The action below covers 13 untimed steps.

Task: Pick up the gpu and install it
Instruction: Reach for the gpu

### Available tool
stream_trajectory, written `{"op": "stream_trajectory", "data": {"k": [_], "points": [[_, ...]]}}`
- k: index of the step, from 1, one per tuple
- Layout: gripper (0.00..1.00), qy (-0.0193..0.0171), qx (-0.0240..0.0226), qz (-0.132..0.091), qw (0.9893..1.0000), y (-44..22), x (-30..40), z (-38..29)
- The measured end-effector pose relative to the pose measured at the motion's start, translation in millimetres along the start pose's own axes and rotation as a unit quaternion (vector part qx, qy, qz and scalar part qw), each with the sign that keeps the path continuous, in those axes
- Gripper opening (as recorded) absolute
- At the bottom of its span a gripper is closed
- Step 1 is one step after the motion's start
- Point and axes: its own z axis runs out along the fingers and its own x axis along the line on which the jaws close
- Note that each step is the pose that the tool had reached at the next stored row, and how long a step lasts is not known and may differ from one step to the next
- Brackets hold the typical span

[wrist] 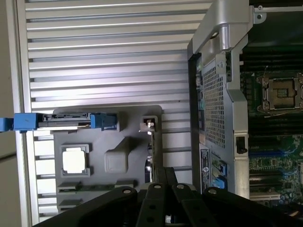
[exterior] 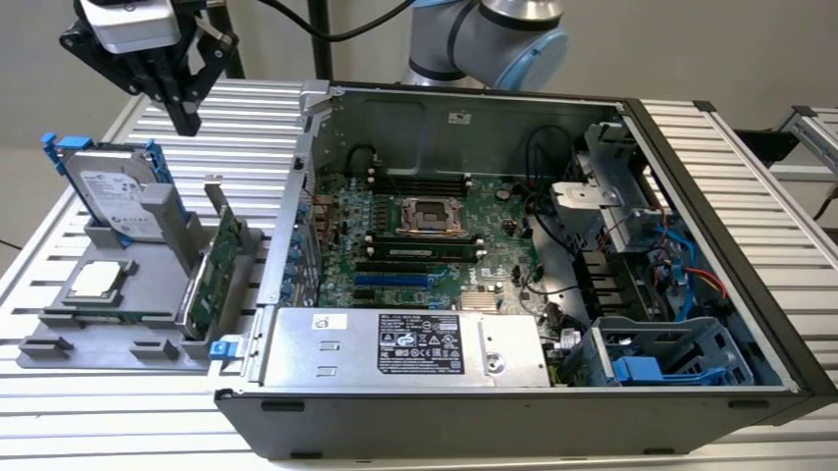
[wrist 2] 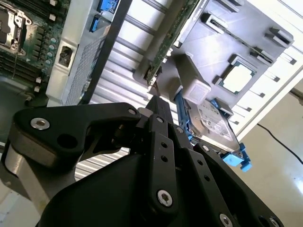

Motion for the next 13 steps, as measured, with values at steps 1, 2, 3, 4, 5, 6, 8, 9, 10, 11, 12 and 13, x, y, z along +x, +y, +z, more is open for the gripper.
{"op": "stream_trajectory", "data": {"k": [1,2,3,4,5,6,8,9,10,11,12,13], "points": [[0.0,0.0,0.0,0.0,1.0,-0.5,0.0,0.0],[0.0,0.0,0.0,0.0,1.0,-1.0,0.0,0.0],[0.0,0.0,0.0,0.0,1.0,-1.5,-0.1,0.0],[0.0,0.0,0.0,0.0,1.0,-2.0,-0.2,-0.1],[0.0,0.0,0.0,0.0,1.0,-2.5,-0.2,-0.1],[0.0,0.0,0.0,0.0,1.0,-3.0,-0.2,-0.2],[0.0,0.0,0.0,0.0,1.0,-3.9,-0.2,-0.2],[0.0,0.0,0.0,0.0,1.0,-4.4,-0.3,-0.2],[0.0,0.0,0.0,0.0,1.0,-4.8,-0.3,-0.2],[0.0,0.0,0.0,0.0,1.0,-5.2,-0.3,-0.3],[0.0,0.0,0.0,0.0,1.0,-5.7,-0.4,-0.3],[0.0,0.0,0.0,0.0,1.0,-6.1,-0.4,-0.3]]}}
